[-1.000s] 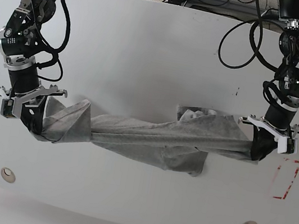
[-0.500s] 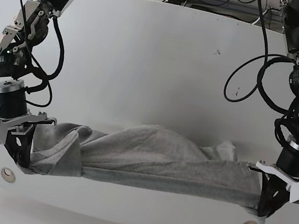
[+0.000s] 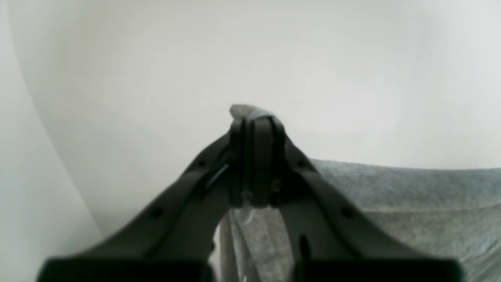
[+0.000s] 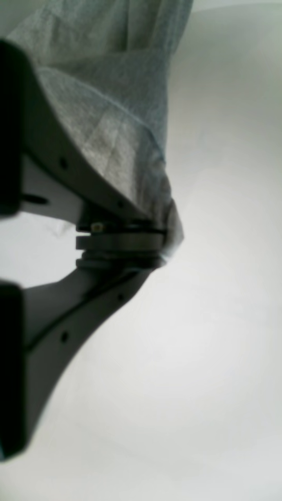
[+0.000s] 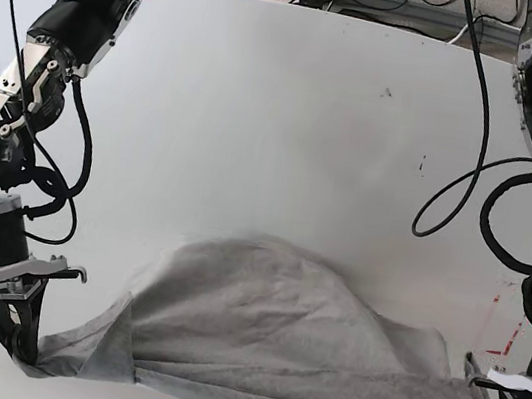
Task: Layout the t-shirt on the table in an organized manner, then fold the t-shirt properly
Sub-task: 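Lift the t-shirt with both grippers and pull the edges apart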
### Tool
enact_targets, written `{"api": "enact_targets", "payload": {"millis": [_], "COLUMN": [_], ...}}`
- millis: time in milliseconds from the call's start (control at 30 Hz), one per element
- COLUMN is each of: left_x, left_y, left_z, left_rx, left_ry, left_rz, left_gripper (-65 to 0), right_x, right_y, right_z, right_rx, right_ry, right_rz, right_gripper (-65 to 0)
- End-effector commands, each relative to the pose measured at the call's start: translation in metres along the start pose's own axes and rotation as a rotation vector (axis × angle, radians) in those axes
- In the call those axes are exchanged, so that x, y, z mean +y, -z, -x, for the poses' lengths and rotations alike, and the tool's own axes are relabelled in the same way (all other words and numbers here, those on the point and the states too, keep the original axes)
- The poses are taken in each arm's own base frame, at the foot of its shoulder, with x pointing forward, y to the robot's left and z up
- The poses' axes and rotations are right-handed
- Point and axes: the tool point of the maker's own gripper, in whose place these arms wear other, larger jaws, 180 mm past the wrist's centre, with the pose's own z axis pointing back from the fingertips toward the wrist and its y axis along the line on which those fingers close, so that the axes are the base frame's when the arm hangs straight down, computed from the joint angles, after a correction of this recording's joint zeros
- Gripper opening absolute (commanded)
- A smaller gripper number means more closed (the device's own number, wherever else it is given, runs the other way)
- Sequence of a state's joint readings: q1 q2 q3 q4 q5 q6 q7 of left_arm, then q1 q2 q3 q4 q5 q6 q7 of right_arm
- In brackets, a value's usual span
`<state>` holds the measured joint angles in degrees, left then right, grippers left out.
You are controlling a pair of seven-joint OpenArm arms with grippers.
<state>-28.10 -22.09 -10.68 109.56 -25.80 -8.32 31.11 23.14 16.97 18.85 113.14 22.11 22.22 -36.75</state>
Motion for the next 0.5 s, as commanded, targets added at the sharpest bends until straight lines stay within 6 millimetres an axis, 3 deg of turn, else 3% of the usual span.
{"api": "enact_targets", "payload": {"millis": [0,467], "left_x": [0.008,0.014], "left_y": [0.006,0.017], "left_z": [-0.043,-0.103], "left_rx": [-0.099,-0.216], "left_ry": [0.018,0.033], "left_rz": [-0.019,-0.03], "left_gripper": [-64.6,-64.6], "right_x": [-0.012,-0.048], "right_y": [0.009,0.048], "right_z": [-0.028,-0.061], "right_rx": [-0.073,-0.079], "right_ry": [-0.009,-0.011], "right_rz": [0.022,0.048], "right_gripper": [-65.0,-65.0]}}
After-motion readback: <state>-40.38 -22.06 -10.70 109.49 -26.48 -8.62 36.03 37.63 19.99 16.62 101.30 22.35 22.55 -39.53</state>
